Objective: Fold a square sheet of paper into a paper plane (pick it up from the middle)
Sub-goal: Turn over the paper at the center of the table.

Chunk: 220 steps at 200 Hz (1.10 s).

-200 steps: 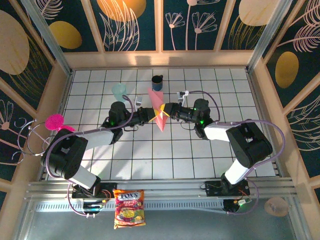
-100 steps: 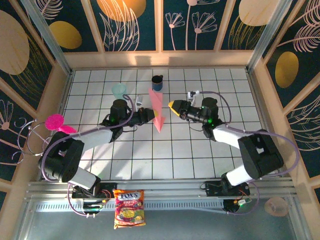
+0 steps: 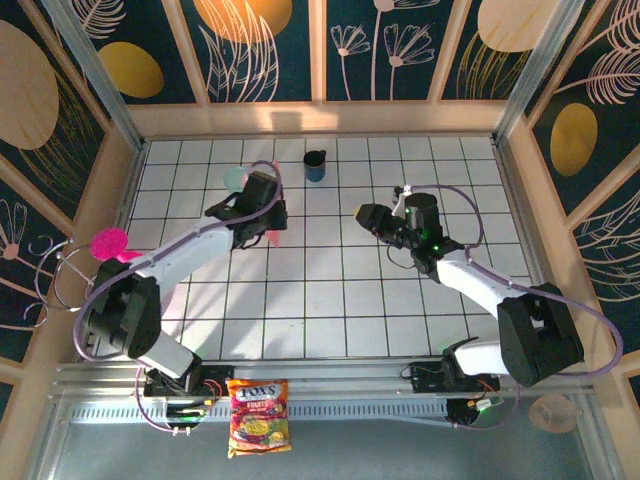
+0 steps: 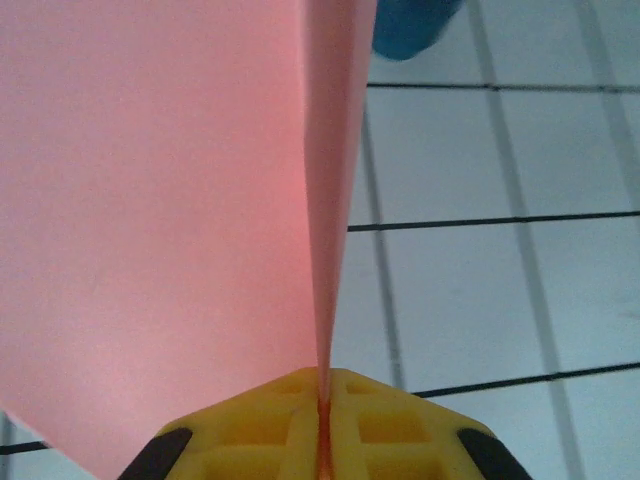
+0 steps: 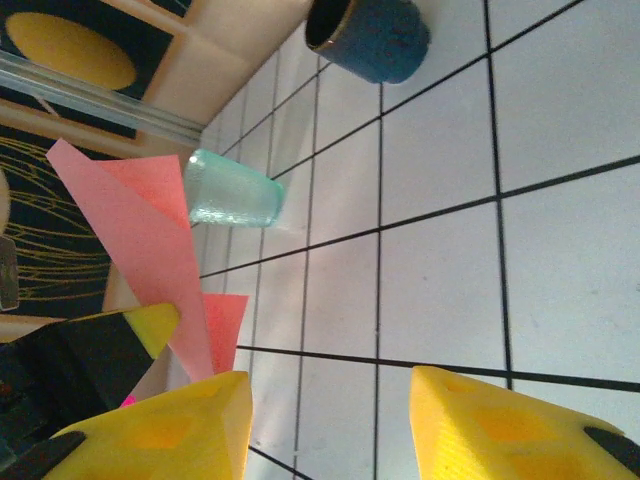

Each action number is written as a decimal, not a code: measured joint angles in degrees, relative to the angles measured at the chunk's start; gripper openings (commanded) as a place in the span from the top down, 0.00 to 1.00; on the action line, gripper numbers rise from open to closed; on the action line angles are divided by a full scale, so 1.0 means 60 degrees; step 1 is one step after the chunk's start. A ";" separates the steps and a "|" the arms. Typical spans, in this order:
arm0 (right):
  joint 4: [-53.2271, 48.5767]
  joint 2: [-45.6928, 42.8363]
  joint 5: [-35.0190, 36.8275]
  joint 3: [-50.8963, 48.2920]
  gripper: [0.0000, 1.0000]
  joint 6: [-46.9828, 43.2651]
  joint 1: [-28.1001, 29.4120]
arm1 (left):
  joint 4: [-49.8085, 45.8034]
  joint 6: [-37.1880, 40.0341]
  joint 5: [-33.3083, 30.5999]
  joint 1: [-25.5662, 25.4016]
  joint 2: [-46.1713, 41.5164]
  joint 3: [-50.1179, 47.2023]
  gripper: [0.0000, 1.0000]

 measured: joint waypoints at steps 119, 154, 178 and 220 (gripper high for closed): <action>-0.0412 -0.0222 0.0474 -0.0018 0.54 -0.0080 0.0000 | -0.2146 0.0492 -0.4586 -0.1861 0.4244 0.1443 0.92; -0.0412 -0.0222 0.0503 -0.0022 0.54 -0.0080 0.0000 | -0.2164 0.0415 -0.4867 -0.2022 0.4681 0.1515 0.91; -0.0412 -0.0222 0.0503 -0.0025 0.54 -0.0076 0.0000 | -0.2182 0.0317 -0.4889 -0.2080 0.4743 0.1563 0.89; -0.0412 -0.0222 0.0499 -0.0029 0.54 -0.0076 0.0000 | -0.2273 0.0135 -0.4943 -0.2095 0.4787 0.1603 0.81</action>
